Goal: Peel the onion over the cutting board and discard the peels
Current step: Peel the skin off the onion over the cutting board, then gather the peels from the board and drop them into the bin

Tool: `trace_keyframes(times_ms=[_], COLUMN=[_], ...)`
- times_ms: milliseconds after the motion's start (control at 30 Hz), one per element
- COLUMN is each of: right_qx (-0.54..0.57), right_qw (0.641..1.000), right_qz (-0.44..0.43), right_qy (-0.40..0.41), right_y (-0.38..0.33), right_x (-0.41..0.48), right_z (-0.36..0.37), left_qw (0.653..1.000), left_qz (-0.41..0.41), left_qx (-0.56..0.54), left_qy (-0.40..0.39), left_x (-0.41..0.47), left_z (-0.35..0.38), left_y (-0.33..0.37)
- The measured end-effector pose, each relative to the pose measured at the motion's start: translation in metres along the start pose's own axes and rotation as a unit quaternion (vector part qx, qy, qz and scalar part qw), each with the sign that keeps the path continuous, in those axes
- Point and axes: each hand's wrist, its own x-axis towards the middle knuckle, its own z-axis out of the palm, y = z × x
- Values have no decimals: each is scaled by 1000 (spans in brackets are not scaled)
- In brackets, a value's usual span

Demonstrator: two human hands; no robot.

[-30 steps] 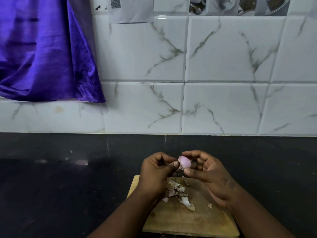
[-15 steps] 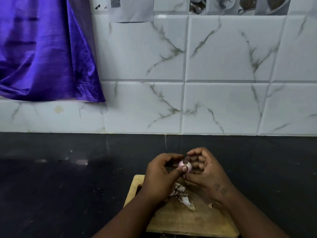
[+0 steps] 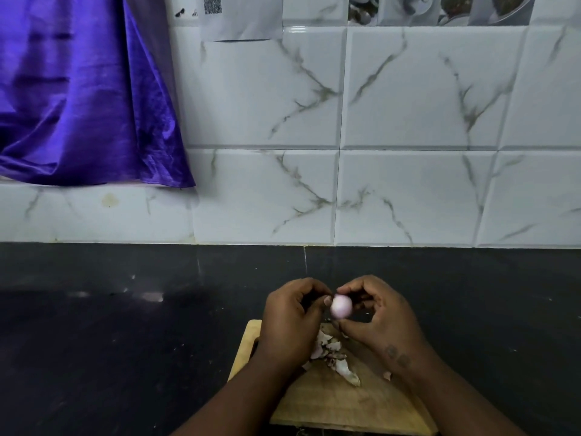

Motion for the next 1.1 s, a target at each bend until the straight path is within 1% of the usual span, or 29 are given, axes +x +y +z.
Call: trace_keyframes(times_ms=[100,167,267,333,400,467,567,667,733,800,833,933,1000,1100], right_qx=[18,44,120,124,105,86,79,128,134,109,98,75,66,101], right_qw=[1000,999,993,992,993,991,988,972,964,962,962,961,958,938], right_qz=[-17,-13,14,25,55,95,132,194,227,246,248,246,240,251], right_qy=[-7,-11,10,8,-20,-45,-32,-19,-26,-51,-63,-103,-140,-215], right_y=[0,-2,0,3,7,9,10,8,9,4,3,-6,-11,-16], right_x=[0,-1,1,4,3,2,3,7,7,5,4,-1,-5,-14], right_z=[-1,-2,-5,-6,-4,-1,0,1,1,1,1,2,4,10], left_qw=[999,999,997,994,994,997,997,993,990,982,977,964,959,952], left_qz=[-16,-33,-74,-100,-100,-81,-65,-102,-141,-185,-207,-248,-262,-282], left_qx=[-25,-18,-14,-37,-33,-5,41,46,16,-21,-41,-92,-98,-101], left_qy=[-11,-17,7,31,28,18,2,-31,-9,15,9,-36,-51,-68], left_x=[1,1,3,3,2,1,-1,-3,-4,-2,-1,-1,-1,-2], left_z=[0,1,-1,-1,-2,-3,-5,-4,-6,-9,-9,-5,-4,-7], left_y=[0,-1,-4,-4,-3,-1,2,5,4,-1,-4,-9,-9,-5])
